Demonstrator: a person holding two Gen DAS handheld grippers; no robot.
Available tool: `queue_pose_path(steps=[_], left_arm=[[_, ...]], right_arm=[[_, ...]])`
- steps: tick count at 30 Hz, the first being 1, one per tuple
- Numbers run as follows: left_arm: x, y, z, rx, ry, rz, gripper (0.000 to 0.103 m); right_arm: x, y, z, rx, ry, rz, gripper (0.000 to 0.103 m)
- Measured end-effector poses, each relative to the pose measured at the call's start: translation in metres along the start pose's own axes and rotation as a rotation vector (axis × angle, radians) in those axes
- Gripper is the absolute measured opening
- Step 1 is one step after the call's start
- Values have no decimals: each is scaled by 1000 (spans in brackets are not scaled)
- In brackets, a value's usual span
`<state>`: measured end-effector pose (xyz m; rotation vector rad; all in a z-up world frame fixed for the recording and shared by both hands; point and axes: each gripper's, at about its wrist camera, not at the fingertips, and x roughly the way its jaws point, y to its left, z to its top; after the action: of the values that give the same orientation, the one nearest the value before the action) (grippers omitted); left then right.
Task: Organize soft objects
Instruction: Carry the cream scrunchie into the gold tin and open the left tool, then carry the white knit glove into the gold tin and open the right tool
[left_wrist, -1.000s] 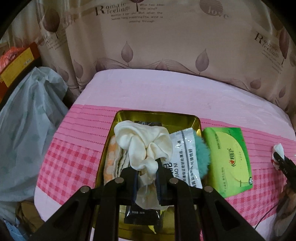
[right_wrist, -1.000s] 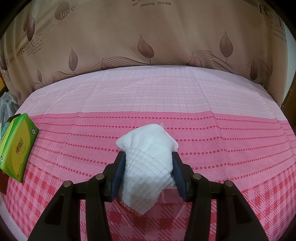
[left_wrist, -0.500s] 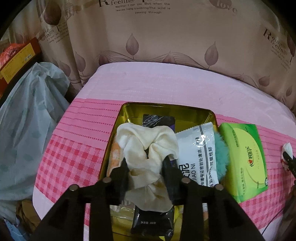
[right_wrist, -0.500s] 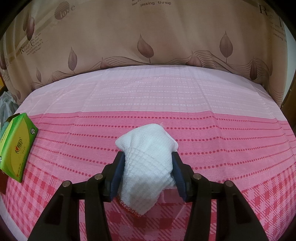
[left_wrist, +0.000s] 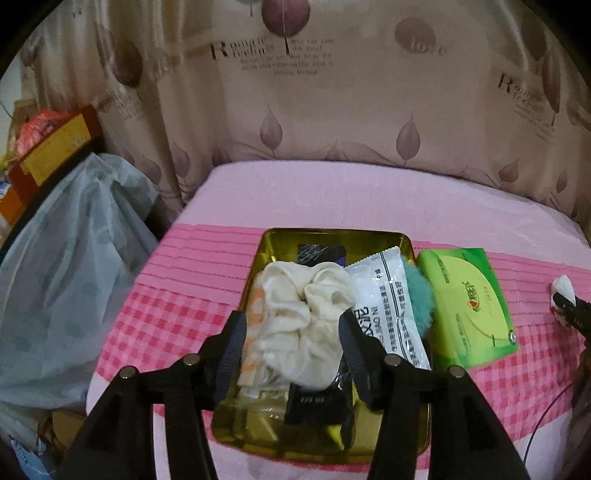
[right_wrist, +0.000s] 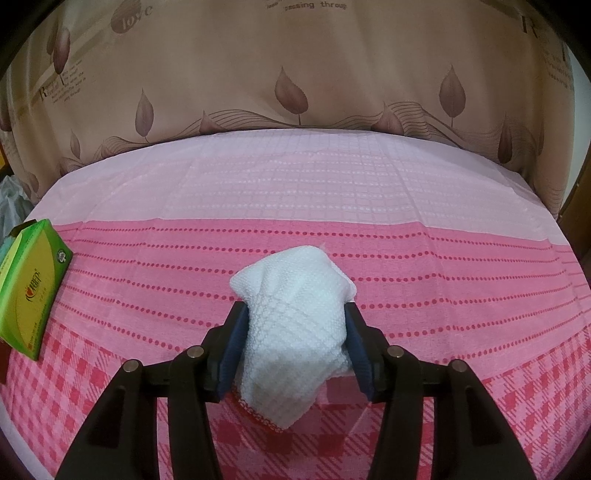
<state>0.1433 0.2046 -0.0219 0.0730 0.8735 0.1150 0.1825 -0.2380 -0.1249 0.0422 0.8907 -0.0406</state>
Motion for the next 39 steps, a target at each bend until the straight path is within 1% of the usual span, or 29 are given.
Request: queue_pose_path(steps=[4,8,11,16,18,19,23,27,31,35,39], left_arm=[[-17,-2,-19,16,-56,78,53],[-25,-6,-39,44,-78,110,53],[-26,-7,-49,38,-83,106,53],[-28,-3,-51,27,-94,102,53],[-31,3,-51,-1,-107,90,54],[-32,7,-52,-18,-112,91,57],[-33,22,-52,-85,-116,86,58],[-29,33,-53,-127,-97,78,58],[-28,35,-53,-138,-90,77,58],[-28,35,-54,-141,-92,77,58],[-27,38,-53,-146,-88,71,58]], right_arm=[[-1,0,-1,-1,-3,-2,49],[-5,3,-2,-4,-9,-13,44],[-10,6,-4,-3,-18,-17,41],[-21,12,-10,3,-23,-21,40],[-27,17,-11,3,-30,-19,39],[-31,20,-10,4,-36,-17,39],[-53,40,-4,-8,-72,22,39],[-78,76,9,-64,-112,85,39],[-99,131,18,-153,-139,169,39],[-111,188,20,-256,-148,244,39],[-119,245,13,-352,-141,311,39]])
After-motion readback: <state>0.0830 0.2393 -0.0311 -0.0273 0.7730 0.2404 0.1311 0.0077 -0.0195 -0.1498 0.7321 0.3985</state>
